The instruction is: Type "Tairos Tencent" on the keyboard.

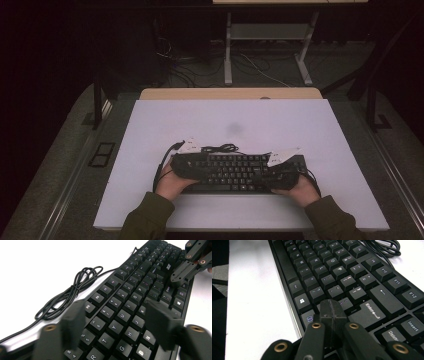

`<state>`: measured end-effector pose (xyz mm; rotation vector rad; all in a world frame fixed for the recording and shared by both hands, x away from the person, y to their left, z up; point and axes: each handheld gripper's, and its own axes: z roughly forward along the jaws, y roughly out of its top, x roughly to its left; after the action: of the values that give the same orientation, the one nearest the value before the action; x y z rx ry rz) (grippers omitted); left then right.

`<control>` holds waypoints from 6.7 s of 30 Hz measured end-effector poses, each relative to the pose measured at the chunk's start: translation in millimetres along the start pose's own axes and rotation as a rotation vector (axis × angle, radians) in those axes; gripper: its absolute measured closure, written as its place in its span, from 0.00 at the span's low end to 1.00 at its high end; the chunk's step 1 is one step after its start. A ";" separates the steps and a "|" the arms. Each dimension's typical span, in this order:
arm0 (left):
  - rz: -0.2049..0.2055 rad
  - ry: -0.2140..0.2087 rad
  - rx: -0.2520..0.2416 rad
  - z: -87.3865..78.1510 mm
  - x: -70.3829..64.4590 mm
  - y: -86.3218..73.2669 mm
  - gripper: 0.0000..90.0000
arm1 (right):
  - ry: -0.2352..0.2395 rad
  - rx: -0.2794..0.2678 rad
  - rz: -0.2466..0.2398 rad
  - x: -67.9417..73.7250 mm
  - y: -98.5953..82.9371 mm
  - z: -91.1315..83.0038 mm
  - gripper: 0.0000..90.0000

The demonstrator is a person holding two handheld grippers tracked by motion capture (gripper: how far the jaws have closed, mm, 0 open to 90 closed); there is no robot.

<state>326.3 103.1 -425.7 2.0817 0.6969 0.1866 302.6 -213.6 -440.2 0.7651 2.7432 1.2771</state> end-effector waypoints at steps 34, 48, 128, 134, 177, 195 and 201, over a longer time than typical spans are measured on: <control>0.011 0.013 0.131 2.1 4.2 -7.4 0.99 | -0.007 0.002 0.002 0.0 0.1 -0.1 0.99; 0.011 -0.002 0.114 -1.7 3.3 -5.0 0.99 | -0.008 0.002 0.002 0.1 0.2 -0.2 0.99; -0.053 0.067 0.047 -31.1 20.7 -30.2 0.99 | 0.028 -0.179 0.102 -9.4 43.0 30.0 0.33; -0.049 0.064 0.056 -28.2 20.2 -30.1 0.99 | 0.028 -0.176 0.099 -7.9 44.3 32.1 0.33; -0.077 0.052 0.036 -34.2 21.2 -30.8 0.90 | 0.053 -0.182 0.102 -9.3 59.8 44.8 0.34; -0.080 0.058 0.017 -40.0 15.1 -32.2 0.56 | 0.075 -0.165 0.088 -3.5 63.1 49.8 0.46; -0.087 0.072 0.011 -40.6 15.2 -33.2 0.44 | 0.079 -0.156 0.077 -0.5 63.3 49.7 0.59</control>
<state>309.9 154.9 -430.7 2.0586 0.8322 0.2103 340.7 -143.8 -427.5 0.8302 2.6557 1.5469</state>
